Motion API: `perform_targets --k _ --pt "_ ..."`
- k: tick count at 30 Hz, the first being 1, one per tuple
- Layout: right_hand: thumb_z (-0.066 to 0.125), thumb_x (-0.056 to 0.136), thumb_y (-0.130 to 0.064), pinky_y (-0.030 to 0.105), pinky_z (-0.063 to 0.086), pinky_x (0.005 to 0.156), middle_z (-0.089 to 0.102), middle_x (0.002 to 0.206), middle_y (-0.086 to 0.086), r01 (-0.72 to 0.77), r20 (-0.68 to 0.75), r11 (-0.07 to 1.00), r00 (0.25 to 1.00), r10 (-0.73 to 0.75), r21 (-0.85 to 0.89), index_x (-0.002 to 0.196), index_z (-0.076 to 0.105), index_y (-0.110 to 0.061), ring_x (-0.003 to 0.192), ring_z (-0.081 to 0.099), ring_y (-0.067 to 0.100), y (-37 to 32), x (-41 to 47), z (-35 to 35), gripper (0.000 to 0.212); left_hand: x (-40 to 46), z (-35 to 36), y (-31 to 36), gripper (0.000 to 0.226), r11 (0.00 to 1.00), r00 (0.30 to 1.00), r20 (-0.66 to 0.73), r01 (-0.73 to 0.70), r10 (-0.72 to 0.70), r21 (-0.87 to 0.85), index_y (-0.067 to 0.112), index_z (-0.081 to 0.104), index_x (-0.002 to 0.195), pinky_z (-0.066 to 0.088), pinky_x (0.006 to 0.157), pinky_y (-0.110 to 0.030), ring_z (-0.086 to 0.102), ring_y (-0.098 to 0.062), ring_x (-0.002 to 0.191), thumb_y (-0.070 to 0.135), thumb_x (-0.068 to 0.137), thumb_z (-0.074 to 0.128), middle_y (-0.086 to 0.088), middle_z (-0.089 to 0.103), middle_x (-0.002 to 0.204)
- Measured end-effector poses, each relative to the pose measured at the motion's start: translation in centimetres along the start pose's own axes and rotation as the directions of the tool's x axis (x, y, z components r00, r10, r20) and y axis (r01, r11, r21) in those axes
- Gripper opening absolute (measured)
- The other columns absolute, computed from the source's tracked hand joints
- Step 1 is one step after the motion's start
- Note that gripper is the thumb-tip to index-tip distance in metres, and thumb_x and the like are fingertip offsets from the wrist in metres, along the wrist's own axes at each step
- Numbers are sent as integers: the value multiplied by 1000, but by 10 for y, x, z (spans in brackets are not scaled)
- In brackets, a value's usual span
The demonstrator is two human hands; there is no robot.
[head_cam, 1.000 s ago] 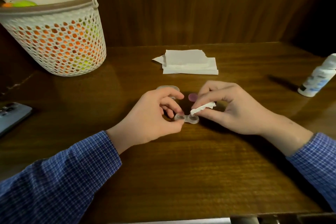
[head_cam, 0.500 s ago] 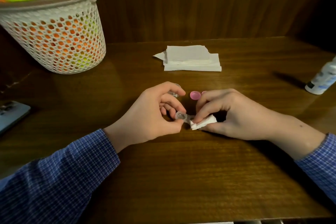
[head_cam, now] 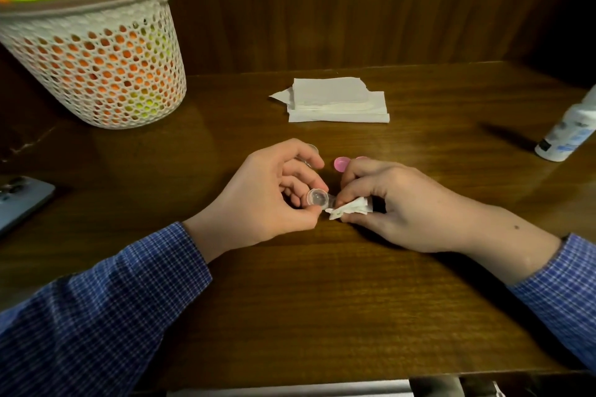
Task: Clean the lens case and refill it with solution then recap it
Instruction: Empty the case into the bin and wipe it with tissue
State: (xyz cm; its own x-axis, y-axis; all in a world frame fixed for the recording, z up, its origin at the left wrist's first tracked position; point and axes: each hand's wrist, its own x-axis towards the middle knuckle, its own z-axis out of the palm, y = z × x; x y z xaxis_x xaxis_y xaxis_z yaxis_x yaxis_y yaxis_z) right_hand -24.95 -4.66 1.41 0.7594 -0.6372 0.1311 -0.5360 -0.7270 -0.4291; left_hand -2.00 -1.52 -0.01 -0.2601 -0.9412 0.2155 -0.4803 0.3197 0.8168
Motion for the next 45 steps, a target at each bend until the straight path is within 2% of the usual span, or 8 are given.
perform_targets --k 3,10,17,23,32,36,38,45 --pt "72 94 -29 32 44 108 59 105 -14 -2 28 1000 1000 2 -6 107 77 -30 108 58 4 1 1 1 14 1 0 0 53 1000 1000 -3 14 -14 -10 20 62 117 66 71 -38 76 -21 79 2 75 88 5 77 98" --pt "75 89 -18 13 46 93 72 104 -12 17 -183 938 982 49 347 107 80 -25 105 67 3 12 -3 -16 21 4 -3 -2 56 996 997 31 68 -66 -63 21 60 122 66 75 -39 75 -26 80 -2 77 85 3 78 101" --pt "74 89 -11 28 48 110 70 103 -1 177 -146 969 978 -153 175 110 81 -18 100 67 13 7 -6 -6 24 5 -3 -1 57 995 995 73 73 -68 -70 18 59 127 65 76 -39 74 -28 82 -4 80 82 1 78 101" --pt "73 91 -16 51 56 95 67 107 1 252 -132 958 963 -235 133 113 81 -19 101 65 19 8 -4 1 24 4 -4 -1 56 997 992 109 65 -60 -39 19 59 129 64 79 -33 73 -24 85 -4 82 79 6 77 101" --pt "74 91 -14 49 47 105 63 106 -4 244 -40 969 969 -243 41 116 80 -27 103 61 16 10 -3 2 28 4 -6 2 52 998 989 140 53 -50 -21 18 58 131 64 81 -34 73 -22 90 -3 86 76 4 77 103" --pt "74 92 -14 28 29 122 64 107 -7 202 -2 979 979 -202 25 120 77 -29 105 62 10 9 -4 1 32 3 -6 3 46 999 990 135 40 -38 -16 17 59 129 64 82 -33 74 -19 92 0 89 75 3 77 104" --pt "72 92 -21 22 34 114 66 108 -9 174 23 985 984 -174 6 122 76 -31 106 62 8 6 -5 0 32 3 -7 4 43 999 990 138 31 -29 -16 17 59 127 63 83 -31 75 -16 94 2 90 75 3 77 105" --pt "64 91 -29 43 56 85 65 106 -12 140 5 989 990 -140 -39 116 78 -31 99 64 10 -3 -6 2 29 2 -8 1 38 999 990 136 34 -32 -13 19 55 115 64 85 -38 75 -18 96 1 89 76 -1 75 109"
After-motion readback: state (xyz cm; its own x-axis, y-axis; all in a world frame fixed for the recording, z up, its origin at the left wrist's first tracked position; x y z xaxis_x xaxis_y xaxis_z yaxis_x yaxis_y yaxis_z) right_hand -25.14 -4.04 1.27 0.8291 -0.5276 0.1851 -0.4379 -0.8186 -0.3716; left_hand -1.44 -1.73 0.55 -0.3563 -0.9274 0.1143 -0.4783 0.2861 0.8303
